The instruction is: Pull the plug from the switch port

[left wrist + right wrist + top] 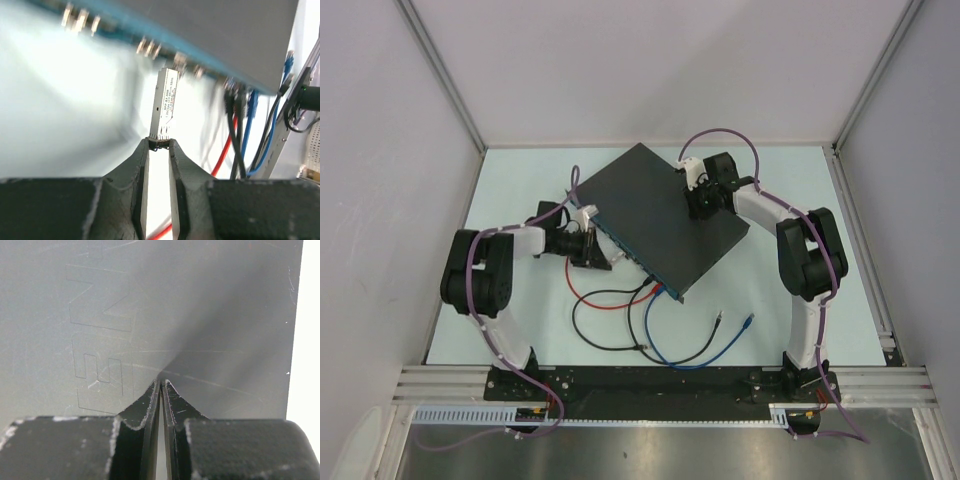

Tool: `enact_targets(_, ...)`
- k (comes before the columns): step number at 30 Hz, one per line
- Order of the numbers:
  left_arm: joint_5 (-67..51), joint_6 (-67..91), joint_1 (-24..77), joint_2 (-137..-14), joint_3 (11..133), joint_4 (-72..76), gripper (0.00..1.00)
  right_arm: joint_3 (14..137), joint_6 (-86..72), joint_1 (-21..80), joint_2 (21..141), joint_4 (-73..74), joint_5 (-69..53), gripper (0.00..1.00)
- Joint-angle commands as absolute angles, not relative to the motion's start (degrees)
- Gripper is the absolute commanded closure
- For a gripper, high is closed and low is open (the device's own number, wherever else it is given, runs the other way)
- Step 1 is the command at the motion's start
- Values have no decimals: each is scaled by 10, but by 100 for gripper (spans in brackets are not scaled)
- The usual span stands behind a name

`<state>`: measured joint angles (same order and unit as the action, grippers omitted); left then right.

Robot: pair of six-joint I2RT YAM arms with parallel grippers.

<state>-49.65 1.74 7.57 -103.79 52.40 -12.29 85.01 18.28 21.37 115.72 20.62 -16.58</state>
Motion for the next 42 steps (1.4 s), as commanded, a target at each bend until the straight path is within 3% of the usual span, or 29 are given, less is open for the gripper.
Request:
enact_targets(1, -504, -36, 63, -992, 512, -134, 100, 820, 194, 216, 1227, 266, -130, 89)
enact_targets(8, -517, -104, 37, -948, 527, -229, 100, 822, 196, 215, 1226, 271, -130, 89)
enact_targets(14, -446, -45, -96, -888, 488, -190, 100, 822, 195, 217, 1228, 268, -132, 89)
enact_targets(26, -374, -54, -264, -909, 502, -162, 100, 826, 194, 220, 1233, 271, -134, 89)
enact_targets(42, -377, -48, -352, -918, 521, -149, 100, 901, 201, 220, 1296, 348, -138, 88)
